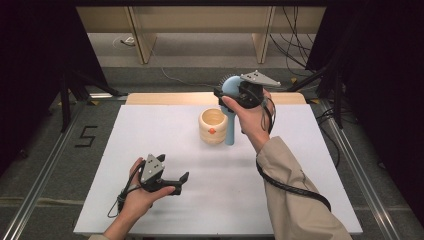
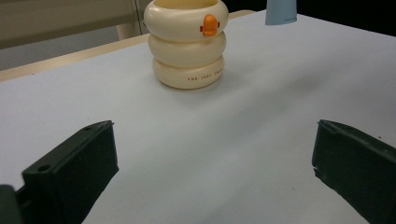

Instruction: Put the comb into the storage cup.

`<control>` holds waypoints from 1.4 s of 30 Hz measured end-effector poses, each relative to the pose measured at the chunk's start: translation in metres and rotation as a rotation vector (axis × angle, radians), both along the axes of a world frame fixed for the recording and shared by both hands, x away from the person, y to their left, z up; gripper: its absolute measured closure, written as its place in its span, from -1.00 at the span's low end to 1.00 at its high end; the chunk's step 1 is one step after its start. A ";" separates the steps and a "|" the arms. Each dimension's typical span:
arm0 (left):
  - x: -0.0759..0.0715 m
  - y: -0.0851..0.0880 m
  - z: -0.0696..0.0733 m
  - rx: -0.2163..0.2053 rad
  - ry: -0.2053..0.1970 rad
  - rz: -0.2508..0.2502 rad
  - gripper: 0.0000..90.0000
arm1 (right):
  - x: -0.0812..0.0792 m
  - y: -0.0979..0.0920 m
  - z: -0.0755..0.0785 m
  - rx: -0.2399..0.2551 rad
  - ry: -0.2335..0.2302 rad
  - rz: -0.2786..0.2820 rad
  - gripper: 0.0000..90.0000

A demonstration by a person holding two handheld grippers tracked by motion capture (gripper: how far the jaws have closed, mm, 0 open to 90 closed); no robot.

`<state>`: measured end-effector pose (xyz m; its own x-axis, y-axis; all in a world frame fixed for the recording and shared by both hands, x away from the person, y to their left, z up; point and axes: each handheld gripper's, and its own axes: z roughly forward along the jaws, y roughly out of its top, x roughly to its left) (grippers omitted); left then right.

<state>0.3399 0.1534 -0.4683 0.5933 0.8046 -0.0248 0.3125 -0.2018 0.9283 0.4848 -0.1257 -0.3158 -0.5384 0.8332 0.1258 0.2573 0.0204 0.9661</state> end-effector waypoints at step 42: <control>0.002 0.001 -0.001 -0.011 0.005 -0.001 -1.00 | 0.010 -0.001 0.008 0.016 -0.027 -0.018 -0.45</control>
